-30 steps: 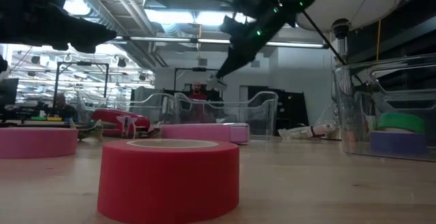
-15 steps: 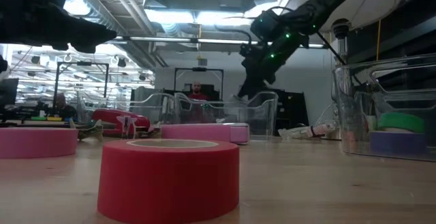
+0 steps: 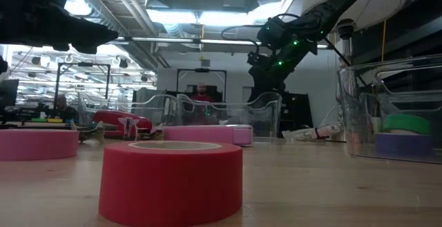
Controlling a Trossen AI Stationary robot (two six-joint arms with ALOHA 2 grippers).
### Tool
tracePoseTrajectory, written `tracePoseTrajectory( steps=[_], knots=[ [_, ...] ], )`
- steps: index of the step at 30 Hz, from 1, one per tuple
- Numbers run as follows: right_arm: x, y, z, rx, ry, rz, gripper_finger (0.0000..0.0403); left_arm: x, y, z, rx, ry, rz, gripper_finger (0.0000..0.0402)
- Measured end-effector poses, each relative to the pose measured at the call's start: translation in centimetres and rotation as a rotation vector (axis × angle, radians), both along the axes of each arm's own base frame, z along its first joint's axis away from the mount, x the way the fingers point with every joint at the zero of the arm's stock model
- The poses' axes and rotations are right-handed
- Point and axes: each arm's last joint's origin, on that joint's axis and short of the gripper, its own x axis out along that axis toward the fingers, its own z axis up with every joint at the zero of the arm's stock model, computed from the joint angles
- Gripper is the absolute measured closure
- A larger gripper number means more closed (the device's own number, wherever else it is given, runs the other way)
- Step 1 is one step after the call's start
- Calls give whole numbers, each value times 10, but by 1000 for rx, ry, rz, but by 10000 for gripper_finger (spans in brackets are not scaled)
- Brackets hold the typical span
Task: Pick and place Stapler, Stapler remover, tape
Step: Put the blue staple remover into the top right transparent bin, then put the left gray staple remover into the top right transparent bin
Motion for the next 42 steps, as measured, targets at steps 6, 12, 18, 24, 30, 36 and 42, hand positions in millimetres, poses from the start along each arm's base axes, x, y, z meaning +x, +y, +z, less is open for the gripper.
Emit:
tracePoseTrajectory(
  steps=[6, 12, 18, 24, 30, 36, 42],
  knots=[
    [1, 0, 0, -9, -3, 8, 318, 0, 0, 0, 0, 0, 0, 219],
    [10, 10, 4, -34, -44, 45, 267, 0, 0, 0, 0, 0, 0, 219],
    [23, 22, 15, -48, -71, 91, 231, 0, 0, 0, 0, 0, 0, 219],
    [36, 39, 27, -59, -96, 148, 213, 0, 0, 0, 0, 0, 0, 219],
    [47, 63, 32, -96, -100, 247, 216, 0, 0, 0, 0, 1, 0, 219],
    [56, 92, 32, -161, -85, 389, 216, 0, 0, 0, 0, 0, 0, 219],
    [62, 121, 32, -231, -67, 534, 218, 0, 0, 0, 0, 1, 0, 219]
  ],
)
